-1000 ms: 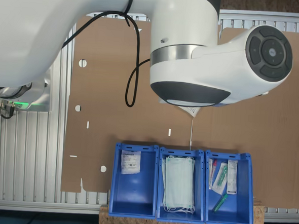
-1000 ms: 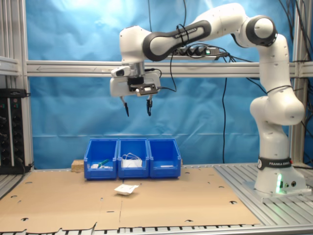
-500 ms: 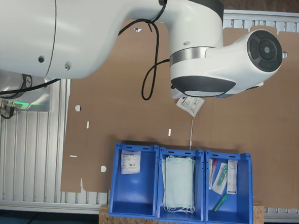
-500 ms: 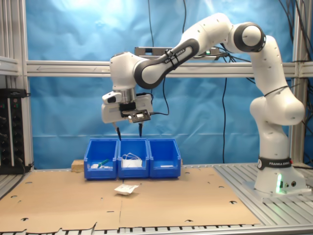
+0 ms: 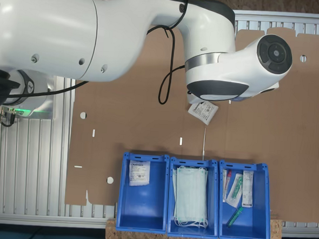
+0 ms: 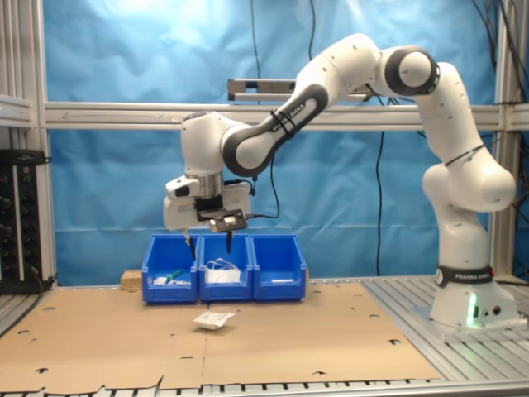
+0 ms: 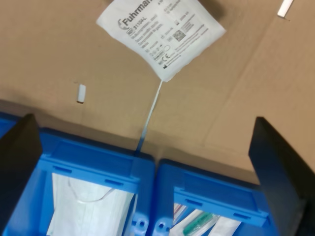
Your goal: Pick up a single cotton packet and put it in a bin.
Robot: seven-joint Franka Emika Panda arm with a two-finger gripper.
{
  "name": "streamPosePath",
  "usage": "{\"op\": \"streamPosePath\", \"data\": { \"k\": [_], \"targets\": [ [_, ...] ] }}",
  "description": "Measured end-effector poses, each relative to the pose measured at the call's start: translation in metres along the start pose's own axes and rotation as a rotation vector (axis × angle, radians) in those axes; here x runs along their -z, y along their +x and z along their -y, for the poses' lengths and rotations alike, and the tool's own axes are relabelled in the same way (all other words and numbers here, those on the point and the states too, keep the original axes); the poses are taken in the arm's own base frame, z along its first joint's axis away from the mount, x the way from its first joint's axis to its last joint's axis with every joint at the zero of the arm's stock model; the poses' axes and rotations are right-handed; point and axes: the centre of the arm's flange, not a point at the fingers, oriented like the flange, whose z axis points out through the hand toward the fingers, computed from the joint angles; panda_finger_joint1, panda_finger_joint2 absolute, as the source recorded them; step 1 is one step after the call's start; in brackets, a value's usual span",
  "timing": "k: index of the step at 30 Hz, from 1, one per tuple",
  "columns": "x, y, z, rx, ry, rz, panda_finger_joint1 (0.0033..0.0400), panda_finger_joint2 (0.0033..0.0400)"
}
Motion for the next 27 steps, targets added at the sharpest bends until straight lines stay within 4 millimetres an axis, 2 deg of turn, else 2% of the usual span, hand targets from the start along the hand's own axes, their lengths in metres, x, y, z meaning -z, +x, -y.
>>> {"op": "streamPosePath", "data": {
  "k": [27],
  "targets": [
    [-0.063,0.019,-0.004,0.021,-0.025,0.001,0.04,0.04]
  ]
}}
